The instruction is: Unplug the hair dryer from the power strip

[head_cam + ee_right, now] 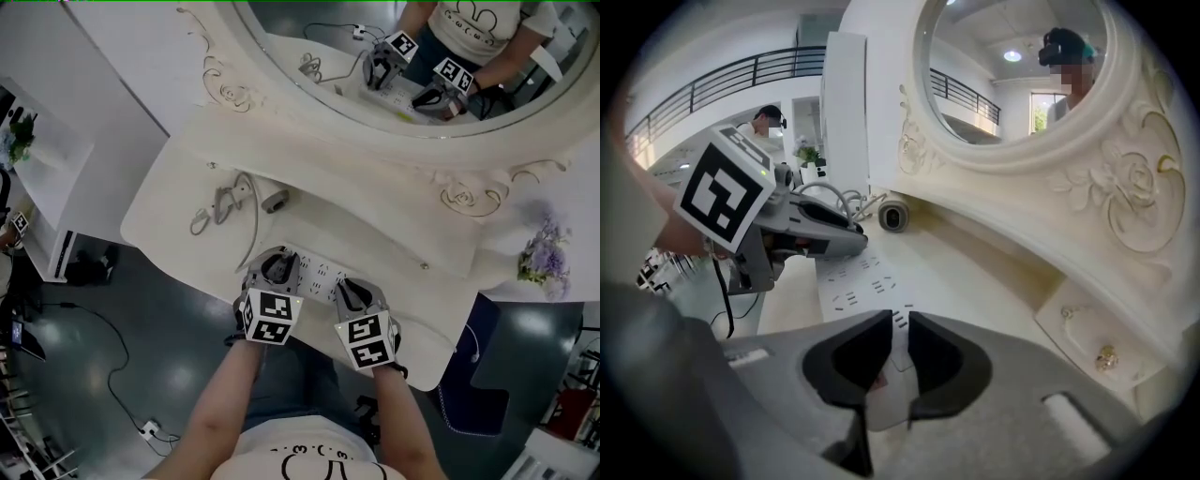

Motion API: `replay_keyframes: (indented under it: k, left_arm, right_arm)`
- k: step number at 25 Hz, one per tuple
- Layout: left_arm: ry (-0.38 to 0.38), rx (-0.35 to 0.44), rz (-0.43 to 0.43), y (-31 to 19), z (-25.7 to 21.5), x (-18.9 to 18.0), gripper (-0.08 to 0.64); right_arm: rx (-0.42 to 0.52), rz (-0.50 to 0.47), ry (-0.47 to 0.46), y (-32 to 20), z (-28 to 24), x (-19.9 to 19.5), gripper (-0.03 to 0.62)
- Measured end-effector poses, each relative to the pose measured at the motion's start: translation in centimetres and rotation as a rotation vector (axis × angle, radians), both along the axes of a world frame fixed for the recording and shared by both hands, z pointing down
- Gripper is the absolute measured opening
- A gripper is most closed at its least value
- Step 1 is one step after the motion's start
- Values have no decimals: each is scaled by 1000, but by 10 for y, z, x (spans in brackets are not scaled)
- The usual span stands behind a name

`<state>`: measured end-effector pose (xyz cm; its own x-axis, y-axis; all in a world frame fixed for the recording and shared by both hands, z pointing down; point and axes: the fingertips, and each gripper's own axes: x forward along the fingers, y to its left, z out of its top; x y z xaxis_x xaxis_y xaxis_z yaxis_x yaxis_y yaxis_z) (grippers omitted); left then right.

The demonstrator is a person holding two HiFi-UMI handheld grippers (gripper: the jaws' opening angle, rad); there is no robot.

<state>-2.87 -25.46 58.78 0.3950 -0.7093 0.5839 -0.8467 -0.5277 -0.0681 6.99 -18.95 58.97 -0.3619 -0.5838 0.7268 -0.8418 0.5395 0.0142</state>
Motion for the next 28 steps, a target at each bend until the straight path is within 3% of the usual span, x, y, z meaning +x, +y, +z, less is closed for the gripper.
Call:
replay_keyframes:
  k: [6, 11, 15, 17, 20, 22, 26, 28]
  left_arm:
    - [115, -50, -51, -3, -11, -2, 83]
    - [113, -56, -41, -4, -10, -2, 75]
    - [270, -132, -90, -5, -14, -3, 77]
    - [205, -110, -68, -5, -13, -3, 76]
    - [-14, -26, 26, -1, -8, 1, 66]
    - [-35, -21, 36, 0, -8, 2, 66]
    - [215, -132, -61, -4, -16, -2, 60]
    - [280, -155, -85, -5, -18, -3, 62]
  right_arm:
    - [-35, 25, 31, 1, -1, -2, 51]
    - [-45, 26, 46, 0, 0, -2, 50]
    - [-41, 29, 39, 0, 0, -2, 49]
    - [-51, 25, 41, 0, 0, -2, 49]
    - [-70, 19, 54, 0, 0, -2, 49]
    - [-76, 23, 61, 0, 0, -2, 49]
    - [-75, 31, 58, -1, 0, -4, 49]
    - [-72, 38, 53, 0, 0, -3, 49]
